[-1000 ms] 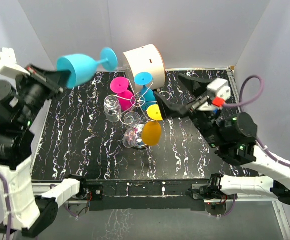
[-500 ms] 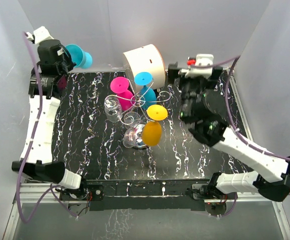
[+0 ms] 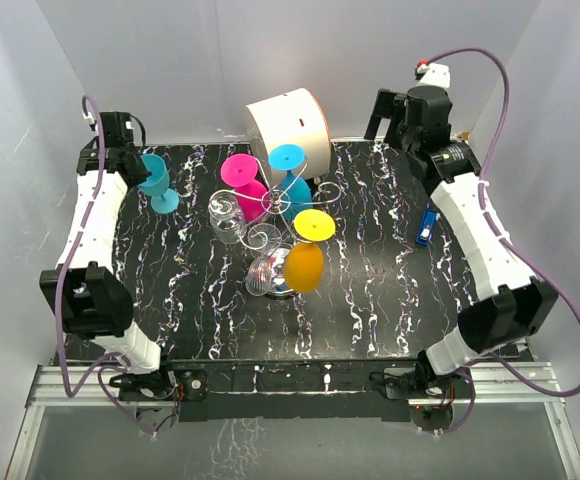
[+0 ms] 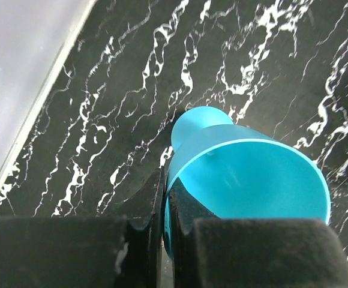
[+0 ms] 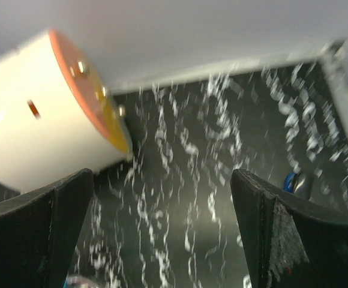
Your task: Take the wine glass off the wine glass rack
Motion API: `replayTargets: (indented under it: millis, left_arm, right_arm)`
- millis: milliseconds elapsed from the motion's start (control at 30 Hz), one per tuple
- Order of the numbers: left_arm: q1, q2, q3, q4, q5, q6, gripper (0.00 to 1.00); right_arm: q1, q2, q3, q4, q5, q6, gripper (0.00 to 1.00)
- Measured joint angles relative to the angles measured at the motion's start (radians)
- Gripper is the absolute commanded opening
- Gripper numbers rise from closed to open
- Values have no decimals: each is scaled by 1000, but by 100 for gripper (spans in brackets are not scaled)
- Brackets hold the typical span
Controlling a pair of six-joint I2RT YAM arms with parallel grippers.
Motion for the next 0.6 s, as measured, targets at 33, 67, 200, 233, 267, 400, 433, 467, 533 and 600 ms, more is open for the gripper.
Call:
replayTargets:
  millis: [33,67,200,233,267,400,433,467,533,600]
  left_arm:
    - [7,20,0,-9,14,8,0]
    - [13,43,2,-18,27,15,0]
    - [25,132,3,-47,61,26,0]
    - [27,150,3,-48,68,28,0]
    - [29,162,3,-47,72,31,0]
    - [34,192,3,-46,75,42,0]
    - [35,196,3,-47,74,45,0]
    - [36,198,5,-47,73,48,0]
    - [38,210,17,-50,70,51,0]
    - [39,219,23,-50,68,53,0]
  right_arm:
    - [-24,21,-4,-38,-60,27,98]
    - [-44,38,-12,-71,-114,50,99]
    - [-69,52,-102,-134,-274,110,98]
    - [-69,42,-153,-135,-320,131,98]
    - [-69,37,-171,-138,-333,137,98]
    - [-61,-24,-299,-129,-337,198,98]
    - [-62,-45,-322,-129,-323,211,98]
    - [-63,-63,-336,-129,-309,221,98]
    - [-63,-101,-348,-121,-286,241,99]
    - [-63,-134,-349,-101,-271,258,99]
